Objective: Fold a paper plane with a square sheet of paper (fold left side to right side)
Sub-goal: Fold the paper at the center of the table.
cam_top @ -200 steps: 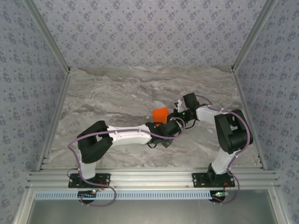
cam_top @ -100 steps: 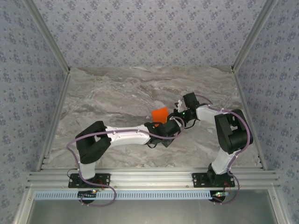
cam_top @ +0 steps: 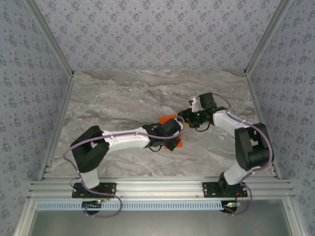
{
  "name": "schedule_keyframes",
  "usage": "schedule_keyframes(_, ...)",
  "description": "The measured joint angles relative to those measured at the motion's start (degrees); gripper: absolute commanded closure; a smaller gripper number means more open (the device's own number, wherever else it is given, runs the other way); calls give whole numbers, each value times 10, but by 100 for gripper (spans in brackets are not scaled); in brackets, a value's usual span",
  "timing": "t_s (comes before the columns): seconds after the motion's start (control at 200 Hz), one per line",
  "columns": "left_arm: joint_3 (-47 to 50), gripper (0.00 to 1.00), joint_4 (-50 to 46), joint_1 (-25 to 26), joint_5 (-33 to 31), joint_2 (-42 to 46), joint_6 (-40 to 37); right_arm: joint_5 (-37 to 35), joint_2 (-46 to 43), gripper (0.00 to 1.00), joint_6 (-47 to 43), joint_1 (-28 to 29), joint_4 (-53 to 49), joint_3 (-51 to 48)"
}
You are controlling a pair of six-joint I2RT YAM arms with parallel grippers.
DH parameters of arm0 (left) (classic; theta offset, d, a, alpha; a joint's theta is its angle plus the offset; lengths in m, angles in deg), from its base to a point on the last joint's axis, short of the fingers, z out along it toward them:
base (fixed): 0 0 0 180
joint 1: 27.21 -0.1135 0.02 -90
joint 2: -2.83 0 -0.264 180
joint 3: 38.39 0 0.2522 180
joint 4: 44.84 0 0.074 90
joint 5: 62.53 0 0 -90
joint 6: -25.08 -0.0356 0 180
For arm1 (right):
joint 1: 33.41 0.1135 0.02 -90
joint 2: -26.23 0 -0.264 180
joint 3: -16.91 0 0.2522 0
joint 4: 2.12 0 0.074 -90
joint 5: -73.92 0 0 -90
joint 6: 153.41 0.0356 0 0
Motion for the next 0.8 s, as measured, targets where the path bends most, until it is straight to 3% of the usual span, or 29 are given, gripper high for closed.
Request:
schedule_keyframes(0.09,20,100,23,-20,41,11,11,0,-31,57,-5,-14,5,-12)
schedule_keyframes(0.24,51,100,61,-58,115,24,30,-2,-55,81,-14,-21,4,-49)
schedule_keyframes(0.355,73,100,85,-87,169,35,44,-2,-58,91,-14,-13,6,-89)
schedule_keyframes(0.799,90,100,96,-142,226,39,44,-44,-10,93,-9,49,2,-130)
